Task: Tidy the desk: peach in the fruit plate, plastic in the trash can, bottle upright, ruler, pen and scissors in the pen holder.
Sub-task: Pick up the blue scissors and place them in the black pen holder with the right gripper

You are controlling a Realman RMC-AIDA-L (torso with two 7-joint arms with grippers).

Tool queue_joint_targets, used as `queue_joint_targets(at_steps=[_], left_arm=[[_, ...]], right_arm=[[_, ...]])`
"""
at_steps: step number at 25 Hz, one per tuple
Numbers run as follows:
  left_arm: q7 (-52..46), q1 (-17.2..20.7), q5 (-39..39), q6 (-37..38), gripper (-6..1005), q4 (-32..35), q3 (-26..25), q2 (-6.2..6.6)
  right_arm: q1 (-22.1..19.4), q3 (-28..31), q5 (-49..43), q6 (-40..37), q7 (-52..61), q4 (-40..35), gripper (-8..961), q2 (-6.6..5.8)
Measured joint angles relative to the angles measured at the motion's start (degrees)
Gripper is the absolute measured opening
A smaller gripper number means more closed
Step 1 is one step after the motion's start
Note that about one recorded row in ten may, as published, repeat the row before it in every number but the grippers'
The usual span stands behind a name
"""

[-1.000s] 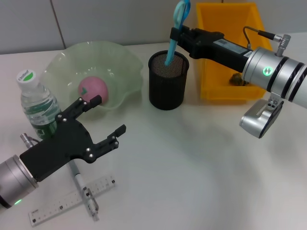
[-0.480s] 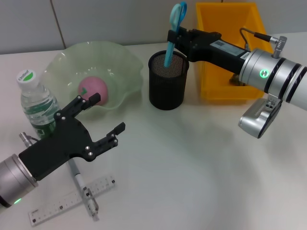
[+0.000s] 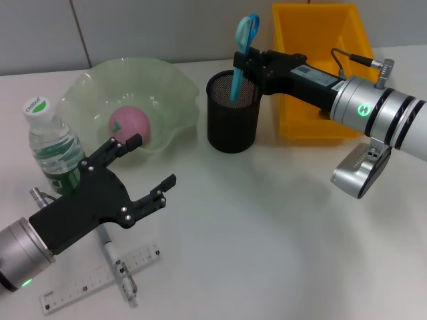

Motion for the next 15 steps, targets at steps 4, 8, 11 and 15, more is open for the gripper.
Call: queue_joint_targets(at_steps=[4, 8, 11, 15], left_arm=[[0.0, -0.1, 0.0, 0.0, 812, 0.0, 0.0, 0.0], [0.0, -0.3, 0.0, 0.0, 812, 0.0, -0.1, 0.0], [0.5, -0.4, 0.0, 0.1, 812, -0.1, -0.2, 0.0], [1.0, -0.5, 0.1, 0.3, 812, -0.4, -0.3, 0.0]], right_arm=[[0.1, 0.1, 0.0, 0.2, -0.1, 0.2, 356, 0.02], [0.3, 0.1, 1.4, 0.5, -0.1, 1.1, 360, 0.08], [0.4, -0.5, 3.1, 0.8, -1.0, 1.5, 364, 0.16], [0.4, -0.6, 3.1, 1.1, -1.4, 1.6, 368, 0.16]])
